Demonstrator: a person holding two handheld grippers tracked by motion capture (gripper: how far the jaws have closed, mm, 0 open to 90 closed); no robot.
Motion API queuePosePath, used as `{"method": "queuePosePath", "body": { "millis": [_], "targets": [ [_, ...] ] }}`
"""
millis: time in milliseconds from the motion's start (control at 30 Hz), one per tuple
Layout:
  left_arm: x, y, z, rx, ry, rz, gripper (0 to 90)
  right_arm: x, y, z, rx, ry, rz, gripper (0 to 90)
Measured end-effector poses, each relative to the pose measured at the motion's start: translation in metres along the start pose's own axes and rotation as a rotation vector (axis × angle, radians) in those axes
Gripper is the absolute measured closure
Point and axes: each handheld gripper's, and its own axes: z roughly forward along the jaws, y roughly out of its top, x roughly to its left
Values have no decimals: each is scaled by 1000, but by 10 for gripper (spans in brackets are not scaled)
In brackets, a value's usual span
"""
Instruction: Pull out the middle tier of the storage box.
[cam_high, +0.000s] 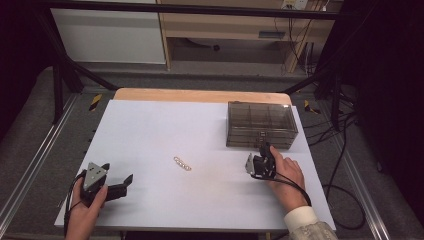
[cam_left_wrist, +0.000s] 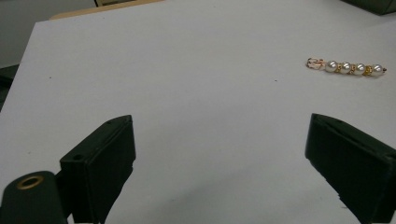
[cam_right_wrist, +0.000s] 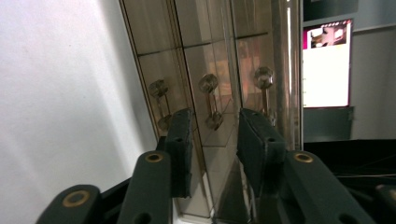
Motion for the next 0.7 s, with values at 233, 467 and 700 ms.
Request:
{"method": "queuePosePath", "body": {
  "millis": [233, 467, 700],
  "targets": [
    [0, 0, 1, 7, -5, 5, 84, 7, 7, 9, 21, -38, -80, 701],
    [-1, 0, 1, 10, -5, 10, 87, 10, 11, 17, 19, -52, -133, 739],
    [0, -1, 0, 10, -1, 8, 90, 12, 11, 22, 22, -52, -144, 757]
  ]
}}
